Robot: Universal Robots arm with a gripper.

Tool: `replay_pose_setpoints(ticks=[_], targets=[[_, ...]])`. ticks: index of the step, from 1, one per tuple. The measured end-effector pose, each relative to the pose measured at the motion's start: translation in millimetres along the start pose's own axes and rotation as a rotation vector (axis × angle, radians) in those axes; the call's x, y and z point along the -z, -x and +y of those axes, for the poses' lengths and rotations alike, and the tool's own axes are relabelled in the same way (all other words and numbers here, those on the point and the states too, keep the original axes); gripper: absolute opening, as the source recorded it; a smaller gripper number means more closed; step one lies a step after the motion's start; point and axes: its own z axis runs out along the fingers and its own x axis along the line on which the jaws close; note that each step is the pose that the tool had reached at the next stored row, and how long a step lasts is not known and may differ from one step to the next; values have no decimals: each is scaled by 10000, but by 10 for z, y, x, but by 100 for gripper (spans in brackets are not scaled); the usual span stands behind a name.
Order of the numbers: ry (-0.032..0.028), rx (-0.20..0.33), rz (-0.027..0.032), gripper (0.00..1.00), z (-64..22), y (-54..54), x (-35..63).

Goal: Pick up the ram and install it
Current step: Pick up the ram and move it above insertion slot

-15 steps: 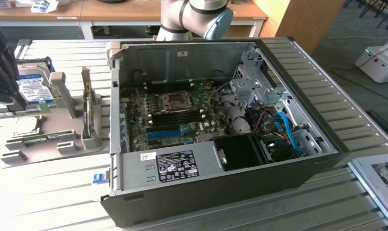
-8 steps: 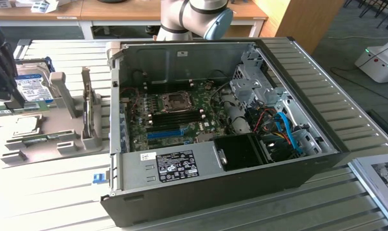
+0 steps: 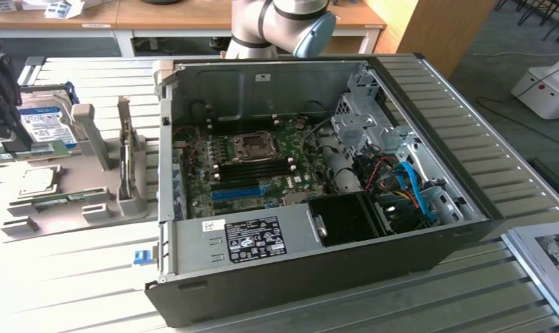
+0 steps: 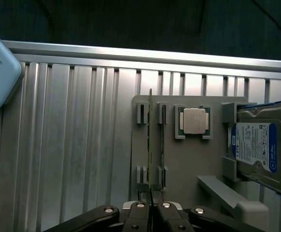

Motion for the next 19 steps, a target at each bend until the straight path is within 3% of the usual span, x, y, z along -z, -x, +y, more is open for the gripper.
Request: replay_pose_setpoints(ticks=[19], targets=[[0, -2, 0, 12, 7, 5, 207]])
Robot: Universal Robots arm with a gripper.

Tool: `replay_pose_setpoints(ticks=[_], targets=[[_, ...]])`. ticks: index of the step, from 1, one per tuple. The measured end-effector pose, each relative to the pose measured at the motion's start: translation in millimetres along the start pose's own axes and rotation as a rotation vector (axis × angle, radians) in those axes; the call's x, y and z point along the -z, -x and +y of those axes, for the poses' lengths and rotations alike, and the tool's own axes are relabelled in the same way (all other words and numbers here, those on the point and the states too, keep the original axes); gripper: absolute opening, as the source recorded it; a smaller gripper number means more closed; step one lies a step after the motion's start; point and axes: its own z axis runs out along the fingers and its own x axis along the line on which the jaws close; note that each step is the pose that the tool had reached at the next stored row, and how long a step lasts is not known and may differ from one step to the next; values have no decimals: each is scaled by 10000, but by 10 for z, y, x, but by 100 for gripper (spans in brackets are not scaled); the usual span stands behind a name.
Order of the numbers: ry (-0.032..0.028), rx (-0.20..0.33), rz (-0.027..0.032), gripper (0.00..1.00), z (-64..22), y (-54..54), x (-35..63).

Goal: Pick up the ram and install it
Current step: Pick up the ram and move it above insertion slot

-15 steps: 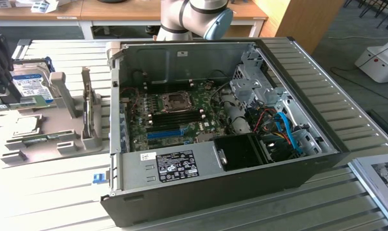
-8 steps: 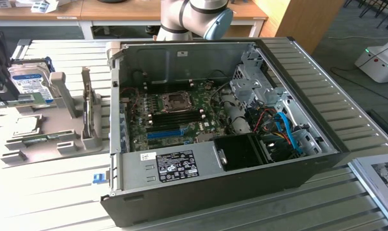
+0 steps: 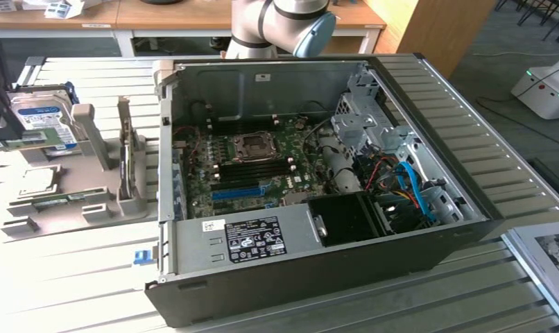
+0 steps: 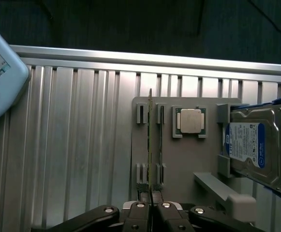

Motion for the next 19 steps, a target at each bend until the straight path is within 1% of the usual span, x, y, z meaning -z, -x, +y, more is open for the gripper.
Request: replay_pose_setpoints(ticks=[11, 19], targets=[[-1, 1, 0, 12, 3, 2, 91], [-1, 0, 0, 12, 4, 3, 122]])
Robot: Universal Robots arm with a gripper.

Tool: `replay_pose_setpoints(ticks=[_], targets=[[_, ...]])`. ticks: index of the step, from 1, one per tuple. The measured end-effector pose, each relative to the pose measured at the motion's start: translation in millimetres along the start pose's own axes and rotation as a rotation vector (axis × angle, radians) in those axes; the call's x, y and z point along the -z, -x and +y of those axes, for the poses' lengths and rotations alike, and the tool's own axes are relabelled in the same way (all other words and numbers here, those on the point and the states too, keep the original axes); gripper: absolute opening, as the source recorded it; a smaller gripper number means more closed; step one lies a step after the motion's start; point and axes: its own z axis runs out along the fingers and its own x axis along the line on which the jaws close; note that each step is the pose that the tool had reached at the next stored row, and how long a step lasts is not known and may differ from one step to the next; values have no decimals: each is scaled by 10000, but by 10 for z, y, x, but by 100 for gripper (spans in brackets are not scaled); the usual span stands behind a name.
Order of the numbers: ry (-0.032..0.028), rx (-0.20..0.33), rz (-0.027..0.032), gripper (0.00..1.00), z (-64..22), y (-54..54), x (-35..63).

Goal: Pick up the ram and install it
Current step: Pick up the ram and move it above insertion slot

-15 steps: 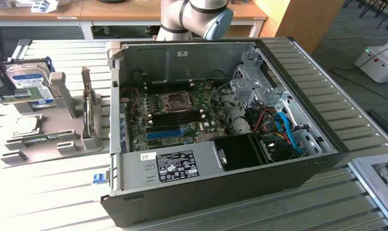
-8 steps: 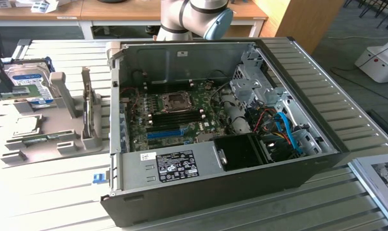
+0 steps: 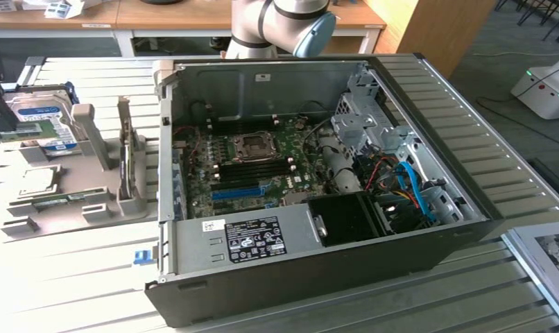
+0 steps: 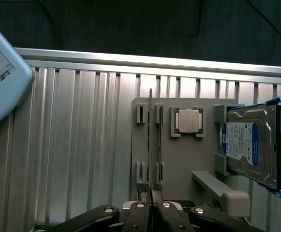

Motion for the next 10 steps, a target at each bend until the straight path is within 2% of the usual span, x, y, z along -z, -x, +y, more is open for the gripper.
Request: replay_pose_setpoints(ticks=[10], targets=[[1, 0, 0, 12, -64, -3, 2]])
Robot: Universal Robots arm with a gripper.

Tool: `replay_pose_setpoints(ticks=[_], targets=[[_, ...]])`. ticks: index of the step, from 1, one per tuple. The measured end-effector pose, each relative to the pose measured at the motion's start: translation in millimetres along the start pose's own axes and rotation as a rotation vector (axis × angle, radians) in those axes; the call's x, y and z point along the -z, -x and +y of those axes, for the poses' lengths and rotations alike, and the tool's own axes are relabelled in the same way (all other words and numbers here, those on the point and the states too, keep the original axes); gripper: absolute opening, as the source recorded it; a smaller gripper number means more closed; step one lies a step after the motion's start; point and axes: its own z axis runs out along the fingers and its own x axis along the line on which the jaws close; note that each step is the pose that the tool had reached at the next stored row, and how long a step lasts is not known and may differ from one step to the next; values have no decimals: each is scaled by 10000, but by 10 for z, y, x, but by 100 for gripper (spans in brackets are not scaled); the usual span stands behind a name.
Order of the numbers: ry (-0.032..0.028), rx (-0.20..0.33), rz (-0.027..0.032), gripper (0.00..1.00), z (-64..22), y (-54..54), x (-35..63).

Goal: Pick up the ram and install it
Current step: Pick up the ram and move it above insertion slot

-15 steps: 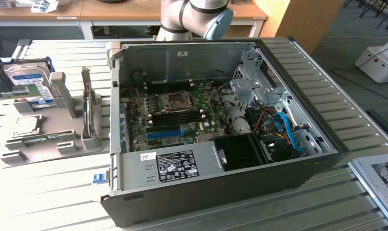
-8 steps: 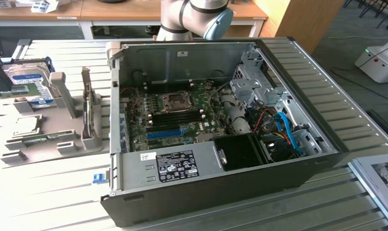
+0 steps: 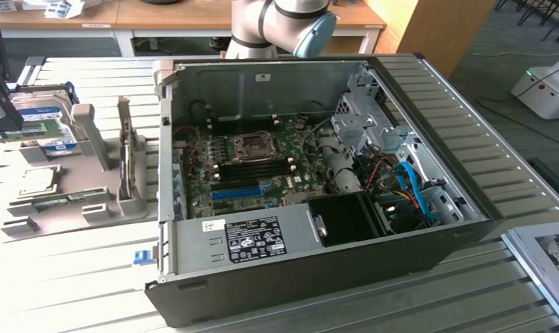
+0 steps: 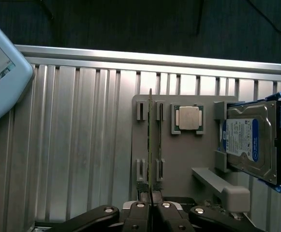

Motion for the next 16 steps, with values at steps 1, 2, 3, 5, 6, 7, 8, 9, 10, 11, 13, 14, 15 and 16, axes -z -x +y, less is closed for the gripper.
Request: replay_pose_setpoints(ticks=[1, 2, 3, 5, 6, 7, 8, 9, 10, 11, 13, 14, 15, 16], targets=[[1, 0, 0, 12, -9, 0, 1], [1, 0, 0, 12, -19, -1, 1], [1, 0, 0, 12, -28, -1, 1], [1, 0, 0, 12, -45, -2, 2], [1, 0, 0, 12, -52, -2, 2], [2, 0, 0, 12, -58, -2, 2], [2, -1, 0, 12, -63, -2, 2], [1, 0, 0, 12, -68, -3, 2], [2, 0, 0, 12, -75, -3, 3], [1, 0, 0, 12, -81, -3, 3], [1, 0, 0, 12, -92, -3, 3], [2, 0, 0, 12, -98, -4, 4], [2, 0, 0, 12, -103, -4, 4], [1, 0, 0, 12, -109, -4, 4]])
